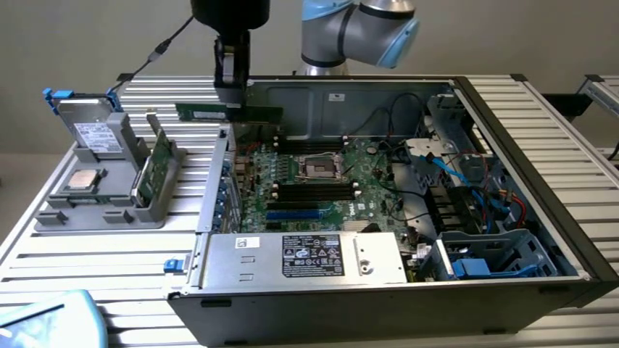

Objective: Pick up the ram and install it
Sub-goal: 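Pick up the ram and move it above insertion slot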

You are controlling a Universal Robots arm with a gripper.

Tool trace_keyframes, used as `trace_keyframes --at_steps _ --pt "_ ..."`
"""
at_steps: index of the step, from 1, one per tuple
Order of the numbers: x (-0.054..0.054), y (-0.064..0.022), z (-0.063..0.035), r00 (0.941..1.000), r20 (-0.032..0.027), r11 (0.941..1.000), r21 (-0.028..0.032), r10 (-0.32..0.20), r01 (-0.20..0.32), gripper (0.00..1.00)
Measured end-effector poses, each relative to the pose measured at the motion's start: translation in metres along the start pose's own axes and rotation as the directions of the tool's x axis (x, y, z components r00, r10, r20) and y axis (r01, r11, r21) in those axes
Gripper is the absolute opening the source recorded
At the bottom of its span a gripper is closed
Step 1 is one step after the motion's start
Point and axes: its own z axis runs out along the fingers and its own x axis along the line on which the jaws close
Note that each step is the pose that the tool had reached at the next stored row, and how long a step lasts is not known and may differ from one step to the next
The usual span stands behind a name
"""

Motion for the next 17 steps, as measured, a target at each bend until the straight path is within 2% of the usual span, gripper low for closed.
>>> trace_keyframes --at_steps 17 --pt "0.002 -0.0771 -0.0076 1.0 0.0001 1.0 -0.0004 0.0 0.0 0.14"
